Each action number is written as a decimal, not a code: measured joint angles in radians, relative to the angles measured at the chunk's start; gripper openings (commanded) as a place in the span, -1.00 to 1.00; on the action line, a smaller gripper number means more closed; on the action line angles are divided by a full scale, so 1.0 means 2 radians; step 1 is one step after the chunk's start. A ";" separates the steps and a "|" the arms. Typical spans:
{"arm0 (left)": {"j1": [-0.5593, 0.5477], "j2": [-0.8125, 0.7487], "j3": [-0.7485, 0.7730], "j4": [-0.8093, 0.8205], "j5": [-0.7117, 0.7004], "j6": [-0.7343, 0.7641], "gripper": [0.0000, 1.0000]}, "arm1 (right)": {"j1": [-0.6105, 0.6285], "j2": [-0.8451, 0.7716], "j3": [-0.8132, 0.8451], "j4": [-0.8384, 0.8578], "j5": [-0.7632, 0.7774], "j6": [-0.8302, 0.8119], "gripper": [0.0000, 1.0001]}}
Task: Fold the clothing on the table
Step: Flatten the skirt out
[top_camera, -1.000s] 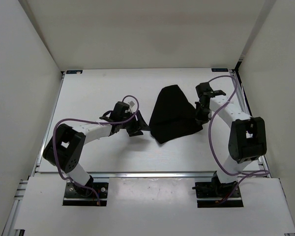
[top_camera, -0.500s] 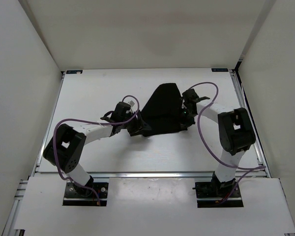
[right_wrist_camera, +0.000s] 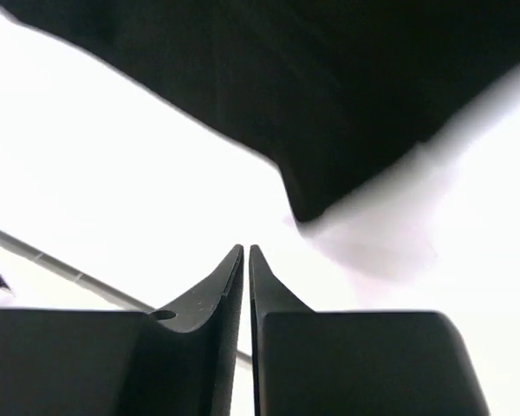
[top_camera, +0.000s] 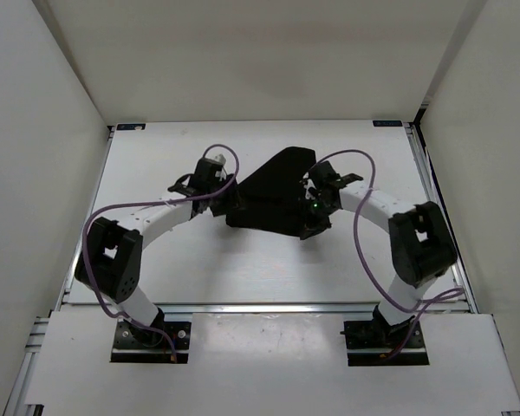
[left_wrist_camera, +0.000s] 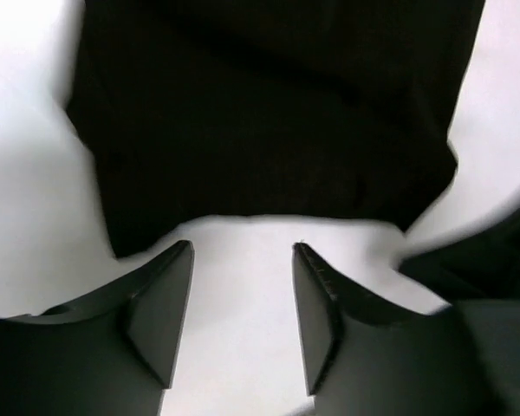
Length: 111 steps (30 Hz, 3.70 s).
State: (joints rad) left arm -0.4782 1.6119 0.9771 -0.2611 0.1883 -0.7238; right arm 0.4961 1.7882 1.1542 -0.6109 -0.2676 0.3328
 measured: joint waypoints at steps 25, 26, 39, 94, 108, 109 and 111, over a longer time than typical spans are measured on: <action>-0.040 0.046 0.064 -0.079 -0.231 0.108 0.02 | -0.133 -0.239 -0.123 -0.040 -0.017 0.035 -0.71; -0.040 0.048 0.064 -0.076 -0.231 0.105 0.03 | -0.133 -0.239 -0.123 -0.042 -0.017 0.034 -0.72; -0.048 0.084 0.064 -0.045 -0.230 0.079 -0.10 | -0.134 -0.239 -0.123 -0.051 -0.023 0.017 -0.72; 0.004 -0.197 -0.225 -0.008 0.047 -0.005 -1.00 | -0.142 -0.138 -0.099 0.019 -0.116 0.083 -0.24; -0.002 -0.197 -0.248 -0.004 0.054 0.009 -1.00 | -0.045 0.071 0.120 0.091 -0.154 0.106 -1.00; -0.002 -0.197 -0.248 -0.004 0.054 0.010 -1.00 | -0.033 0.083 0.142 0.083 -0.150 0.097 -1.00; -0.002 -0.197 -0.248 -0.004 0.056 0.011 -1.00 | -0.006 0.097 0.181 0.062 -0.135 0.075 -1.00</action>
State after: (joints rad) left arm -0.4820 1.2186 0.4805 -0.2695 0.3004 -0.7025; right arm 0.4835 1.9823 1.5158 -0.4870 -0.5385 0.4831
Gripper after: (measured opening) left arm 0.025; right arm 0.002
